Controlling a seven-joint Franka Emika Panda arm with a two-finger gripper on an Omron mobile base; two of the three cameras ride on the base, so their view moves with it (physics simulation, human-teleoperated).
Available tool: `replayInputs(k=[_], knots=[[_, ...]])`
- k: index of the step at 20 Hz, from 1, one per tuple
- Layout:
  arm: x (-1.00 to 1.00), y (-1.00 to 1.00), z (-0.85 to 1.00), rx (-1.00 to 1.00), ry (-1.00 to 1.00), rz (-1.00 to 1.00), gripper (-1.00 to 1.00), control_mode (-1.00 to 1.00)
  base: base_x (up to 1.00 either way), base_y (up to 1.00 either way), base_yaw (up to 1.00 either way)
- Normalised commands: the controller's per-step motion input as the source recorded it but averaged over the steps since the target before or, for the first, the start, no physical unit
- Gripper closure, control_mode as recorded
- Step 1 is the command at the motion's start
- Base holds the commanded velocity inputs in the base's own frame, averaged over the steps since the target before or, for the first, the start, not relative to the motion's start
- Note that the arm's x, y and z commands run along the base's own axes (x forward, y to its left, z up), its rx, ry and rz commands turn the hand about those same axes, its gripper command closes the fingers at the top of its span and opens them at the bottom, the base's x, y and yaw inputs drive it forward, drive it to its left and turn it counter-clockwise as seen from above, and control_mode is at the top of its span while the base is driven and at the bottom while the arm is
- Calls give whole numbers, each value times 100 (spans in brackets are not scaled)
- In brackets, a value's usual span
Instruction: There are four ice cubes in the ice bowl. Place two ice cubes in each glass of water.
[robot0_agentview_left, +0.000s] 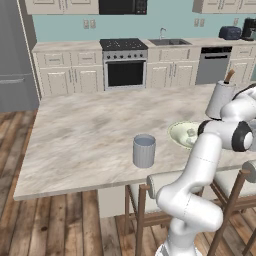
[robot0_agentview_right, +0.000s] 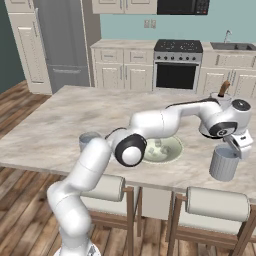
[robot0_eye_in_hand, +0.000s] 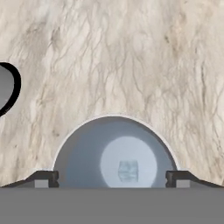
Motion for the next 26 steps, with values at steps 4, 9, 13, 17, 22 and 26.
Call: replayInputs(k=[4, 9, 13, 17, 22, 26], knots=[[-23, 14, 43, 4, -21, 0, -100, -100, 0, 0, 0], [-53, 71, 36, 1, -31, 0, -100, -100, 0, 0, 0], [-56, 100, 25, 0, -28, -3, -100, -100, 0, 0, 0], [-46, 100, 37, 0, -12, -1, -100, -100, 0, 0, 0], [-21, 76, 63, -7, 3, 0, -100, -100, 0, 0, 0], [-16, 53, 71, -11, 20, 0, -100, -100, 0, 0, 0]])
